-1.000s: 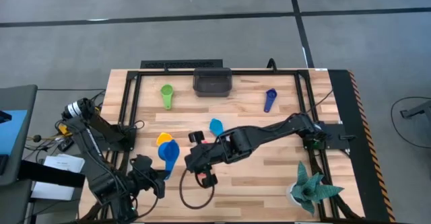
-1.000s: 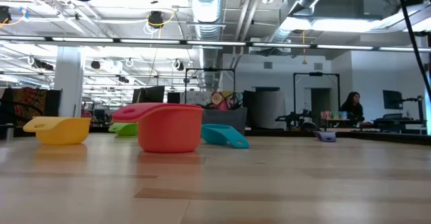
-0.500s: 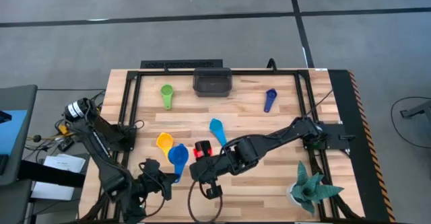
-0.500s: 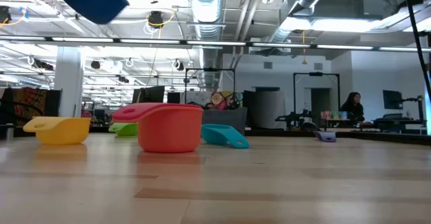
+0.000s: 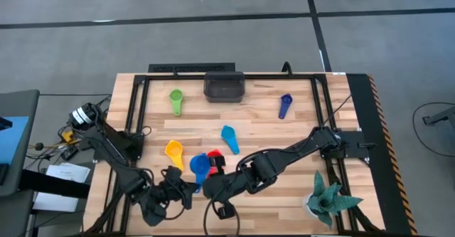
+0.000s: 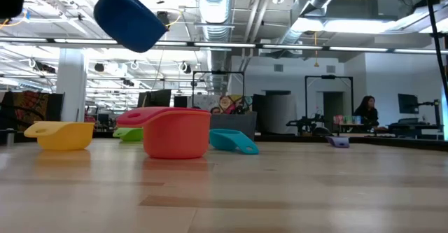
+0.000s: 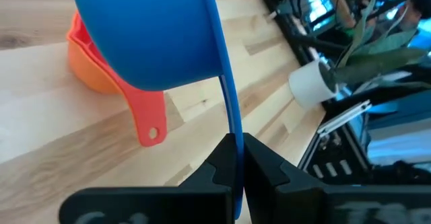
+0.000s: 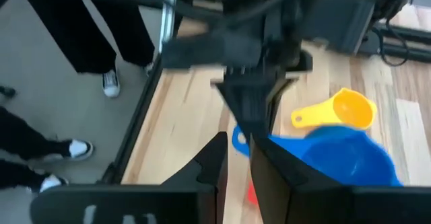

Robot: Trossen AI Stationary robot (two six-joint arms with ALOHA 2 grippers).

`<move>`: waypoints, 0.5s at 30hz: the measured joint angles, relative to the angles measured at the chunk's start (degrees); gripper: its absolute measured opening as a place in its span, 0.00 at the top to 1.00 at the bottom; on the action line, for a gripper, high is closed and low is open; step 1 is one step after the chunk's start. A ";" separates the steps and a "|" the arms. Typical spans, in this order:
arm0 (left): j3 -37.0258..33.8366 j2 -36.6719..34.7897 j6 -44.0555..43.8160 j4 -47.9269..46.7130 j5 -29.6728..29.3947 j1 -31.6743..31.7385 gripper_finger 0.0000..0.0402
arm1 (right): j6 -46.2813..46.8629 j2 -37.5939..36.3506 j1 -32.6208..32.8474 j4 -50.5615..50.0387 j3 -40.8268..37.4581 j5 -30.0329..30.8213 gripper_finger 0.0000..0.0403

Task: Nest measuring cups in basket
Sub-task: Stack the blue measuring cup on top of the red measuring cup

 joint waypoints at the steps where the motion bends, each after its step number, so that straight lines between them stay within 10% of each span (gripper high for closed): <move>1: 0.00 0.00 0.81 -0.01 0.56 0.19 1.00 | 0.16 0.00 -0.23 0.64 0.00 0.14 0.79; 15: 0.00 0.00 7.93 -0.46 8.46 2.01 1.00 | 0.59 -2.14 -4.39 4.23 -0.01 -0.30 0.79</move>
